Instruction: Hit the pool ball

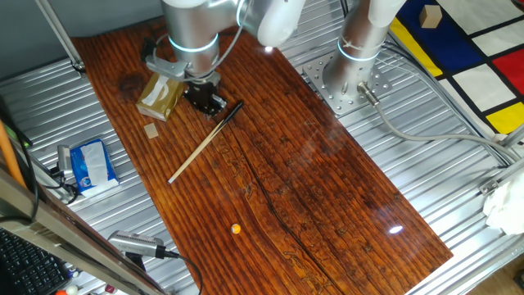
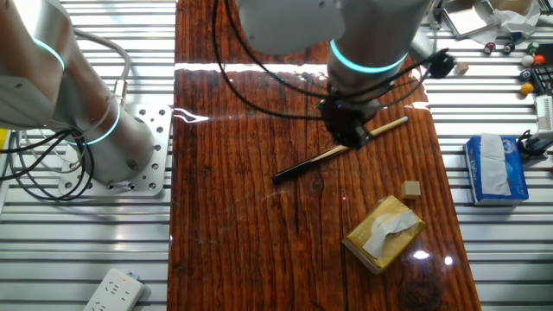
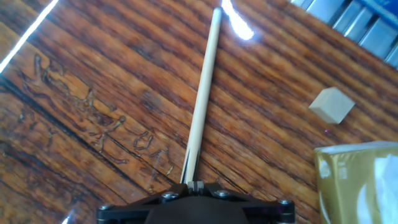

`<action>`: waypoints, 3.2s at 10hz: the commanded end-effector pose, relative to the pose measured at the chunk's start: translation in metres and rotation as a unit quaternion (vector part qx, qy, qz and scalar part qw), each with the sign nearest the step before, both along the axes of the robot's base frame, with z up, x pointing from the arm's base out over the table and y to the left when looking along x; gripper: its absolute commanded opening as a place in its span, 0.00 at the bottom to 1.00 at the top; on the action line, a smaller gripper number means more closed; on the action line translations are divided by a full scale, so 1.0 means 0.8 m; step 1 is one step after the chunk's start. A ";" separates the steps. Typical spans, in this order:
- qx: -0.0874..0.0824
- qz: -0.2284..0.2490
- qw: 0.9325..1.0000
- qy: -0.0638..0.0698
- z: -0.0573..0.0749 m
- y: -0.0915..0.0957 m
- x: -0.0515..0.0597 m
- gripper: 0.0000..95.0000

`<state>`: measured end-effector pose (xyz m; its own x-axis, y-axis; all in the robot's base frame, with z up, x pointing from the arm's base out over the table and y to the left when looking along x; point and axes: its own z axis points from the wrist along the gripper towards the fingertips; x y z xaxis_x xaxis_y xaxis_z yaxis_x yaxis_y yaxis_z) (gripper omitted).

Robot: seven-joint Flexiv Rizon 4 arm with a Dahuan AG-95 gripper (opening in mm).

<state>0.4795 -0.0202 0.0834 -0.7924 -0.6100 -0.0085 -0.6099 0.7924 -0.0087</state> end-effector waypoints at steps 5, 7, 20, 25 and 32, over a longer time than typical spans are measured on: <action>0.004 0.013 1.000 -0.010 -0.033 -0.009 -0.020 0.00; 0.006 0.011 1.000 -0.012 -0.040 -0.009 -0.023 0.00; 0.006 0.003 1.000 -0.016 -0.047 -0.008 -0.025 0.00; 0.005 0.004 1.000 -0.015 -0.043 -0.010 -0.025 0.00; 0.017 0.004 1.000 -0.015 -0.043 -0.010 -0.025 0.00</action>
